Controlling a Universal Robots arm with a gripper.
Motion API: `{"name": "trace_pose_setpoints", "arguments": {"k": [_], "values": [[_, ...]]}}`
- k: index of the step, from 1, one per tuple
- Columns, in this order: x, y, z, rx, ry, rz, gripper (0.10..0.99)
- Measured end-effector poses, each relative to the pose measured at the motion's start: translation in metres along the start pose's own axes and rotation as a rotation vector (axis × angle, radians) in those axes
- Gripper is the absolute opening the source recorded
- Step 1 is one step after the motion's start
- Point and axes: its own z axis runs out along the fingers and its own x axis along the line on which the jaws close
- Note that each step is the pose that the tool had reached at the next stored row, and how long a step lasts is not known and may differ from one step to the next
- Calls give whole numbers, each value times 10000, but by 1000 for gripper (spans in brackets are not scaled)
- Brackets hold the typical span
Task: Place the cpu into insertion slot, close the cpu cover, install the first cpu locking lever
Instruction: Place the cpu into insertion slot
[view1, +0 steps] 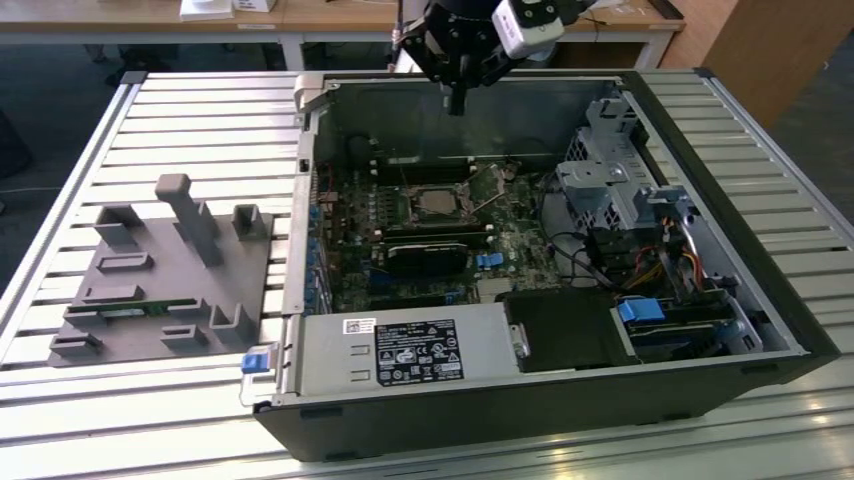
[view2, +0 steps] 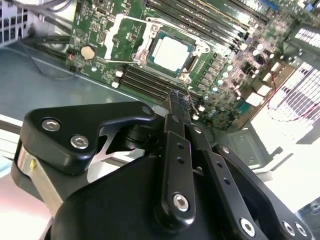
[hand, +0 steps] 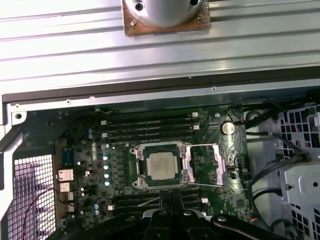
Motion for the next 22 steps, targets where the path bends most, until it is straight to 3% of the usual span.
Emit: {"name": "trace_pose_setpoints", "arguments": {"k": [7, 14, 22], "values": [[-1, -4, 40, -19, -82, 904, 106], [-4, -14, 167, -19, -91, 960, 106], [-6, -26, 291, -47, -219, 2397, 106]]}}
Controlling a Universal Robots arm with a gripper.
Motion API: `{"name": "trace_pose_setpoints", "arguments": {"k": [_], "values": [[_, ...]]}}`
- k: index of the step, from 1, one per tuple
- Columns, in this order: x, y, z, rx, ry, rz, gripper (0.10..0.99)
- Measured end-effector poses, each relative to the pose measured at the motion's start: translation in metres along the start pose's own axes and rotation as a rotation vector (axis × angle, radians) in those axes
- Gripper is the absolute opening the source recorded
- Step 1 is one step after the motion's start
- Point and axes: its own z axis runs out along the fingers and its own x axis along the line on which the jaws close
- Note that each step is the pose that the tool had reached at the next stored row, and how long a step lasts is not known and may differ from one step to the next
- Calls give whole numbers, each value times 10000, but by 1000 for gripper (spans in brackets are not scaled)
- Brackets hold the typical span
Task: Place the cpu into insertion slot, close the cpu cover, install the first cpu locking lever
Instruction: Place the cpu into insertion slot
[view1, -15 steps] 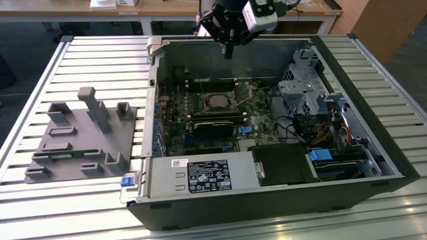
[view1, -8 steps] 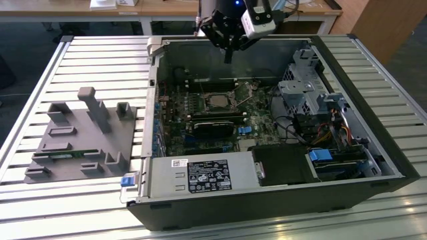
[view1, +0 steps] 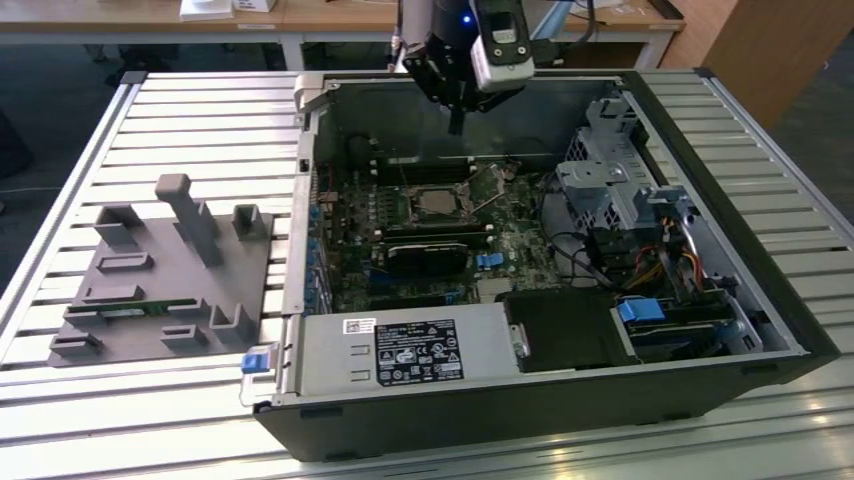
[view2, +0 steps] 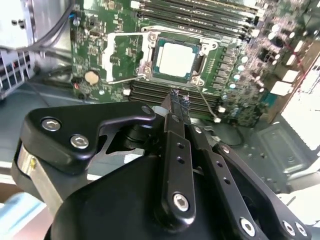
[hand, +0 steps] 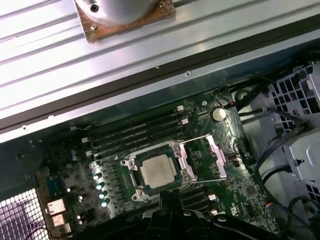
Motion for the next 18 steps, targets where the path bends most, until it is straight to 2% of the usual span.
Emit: {"name": "trace_pose_setpoints", "arguments": {"k": [6, 12, 14, 18], "values": [[-8, 1, 21, -3, -13, 147, 106], [-134, 63, 77, -5, -13, 145, 106], [-147, 66, 104, -2, -17, 186, 106], [-149, 62, 156, -16, -74, 827, 106]]}}
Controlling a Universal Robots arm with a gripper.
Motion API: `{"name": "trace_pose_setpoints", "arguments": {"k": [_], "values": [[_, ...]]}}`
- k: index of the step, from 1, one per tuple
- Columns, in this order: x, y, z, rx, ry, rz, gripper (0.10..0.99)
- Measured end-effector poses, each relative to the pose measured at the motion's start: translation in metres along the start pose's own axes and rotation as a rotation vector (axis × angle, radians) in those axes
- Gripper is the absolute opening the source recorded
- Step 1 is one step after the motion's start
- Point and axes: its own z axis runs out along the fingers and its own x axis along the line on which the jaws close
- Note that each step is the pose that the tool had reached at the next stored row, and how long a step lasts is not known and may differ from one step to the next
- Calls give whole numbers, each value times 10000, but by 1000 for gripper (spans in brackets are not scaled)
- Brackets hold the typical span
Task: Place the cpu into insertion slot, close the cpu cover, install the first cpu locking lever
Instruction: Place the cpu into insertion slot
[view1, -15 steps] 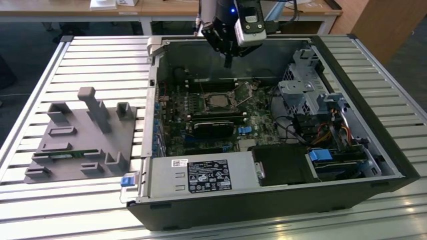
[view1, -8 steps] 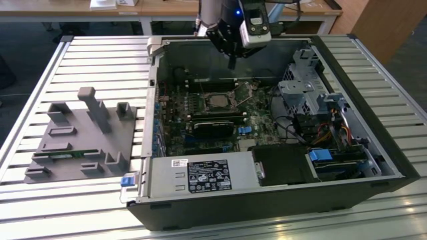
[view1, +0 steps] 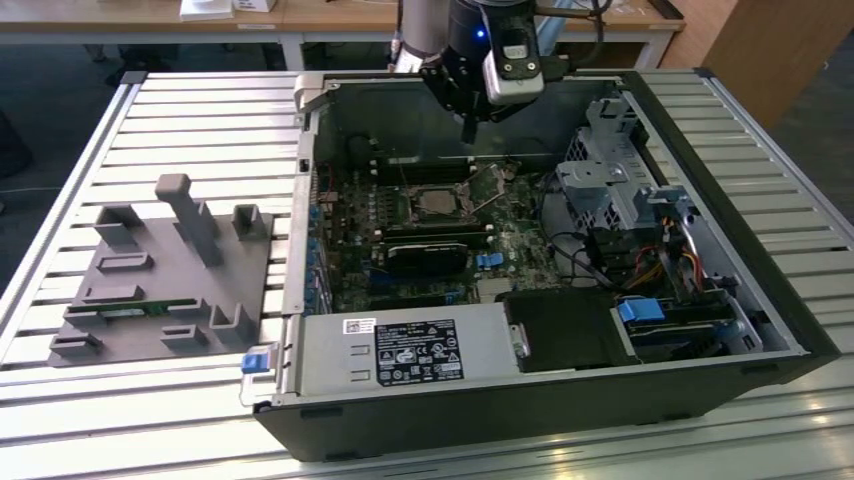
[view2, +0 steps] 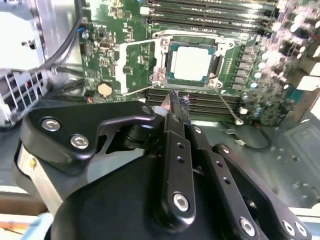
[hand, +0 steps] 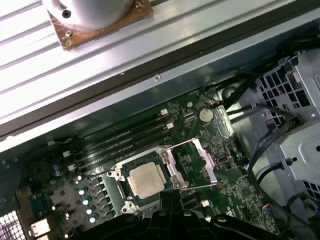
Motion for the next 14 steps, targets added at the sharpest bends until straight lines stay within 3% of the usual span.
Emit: {"name": "trace_pose_setpoints", "arguments": {"k": [1, 2, 11, 14], "values": [[-1, -4, 44, -11, -53, 591, 106], [-1, -5, 55, -14, -67, 745, 106], [-89, 60, 160, -18, -91, 1007, 106], [-95, 58, 208, -25, -129, 1432, 106]]}}
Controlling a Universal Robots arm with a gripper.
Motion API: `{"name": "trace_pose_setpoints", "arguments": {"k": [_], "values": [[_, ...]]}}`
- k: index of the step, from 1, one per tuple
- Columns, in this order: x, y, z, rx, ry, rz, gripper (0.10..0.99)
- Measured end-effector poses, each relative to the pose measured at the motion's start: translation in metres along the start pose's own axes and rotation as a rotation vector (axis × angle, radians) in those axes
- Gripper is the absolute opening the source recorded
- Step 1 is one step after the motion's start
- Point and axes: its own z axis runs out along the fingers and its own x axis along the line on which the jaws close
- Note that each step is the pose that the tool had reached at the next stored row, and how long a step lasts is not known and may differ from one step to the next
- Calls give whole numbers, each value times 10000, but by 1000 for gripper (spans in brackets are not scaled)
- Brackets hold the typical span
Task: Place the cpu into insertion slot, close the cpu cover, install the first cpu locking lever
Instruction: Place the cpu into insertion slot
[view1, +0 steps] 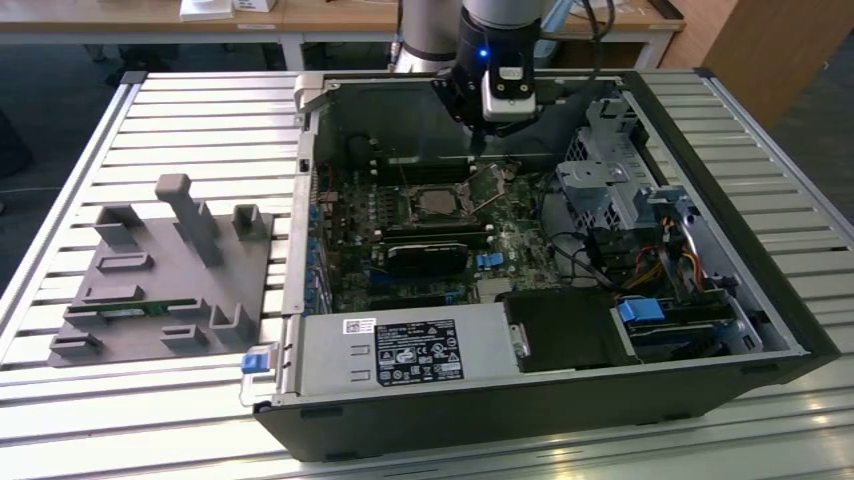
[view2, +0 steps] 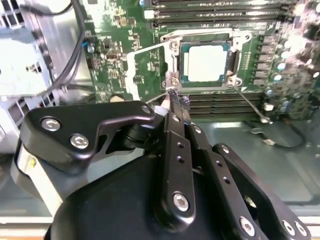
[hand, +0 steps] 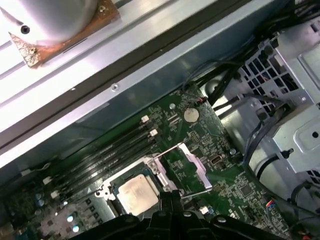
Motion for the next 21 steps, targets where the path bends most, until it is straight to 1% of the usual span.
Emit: {"name": "trace_pose_setpoints", "arguments": {"k": [2, 3, 5, 9, 12, 16, 21], "values": [[-3, -2, 35, -5, -29, 322, 106], [-9, 1, 53, -7, -34, 388, 106], [-36, 15, 91, -8, -36, 401, 106], [-137, 84, 154, -5, -35, 401, 106], [-164, 111, 194, 6, -25, 411, 106], [-208, 146, 268, 28, 10, 416, 106], [-263, 187, 301, 36, 8, 414, 106]]}}
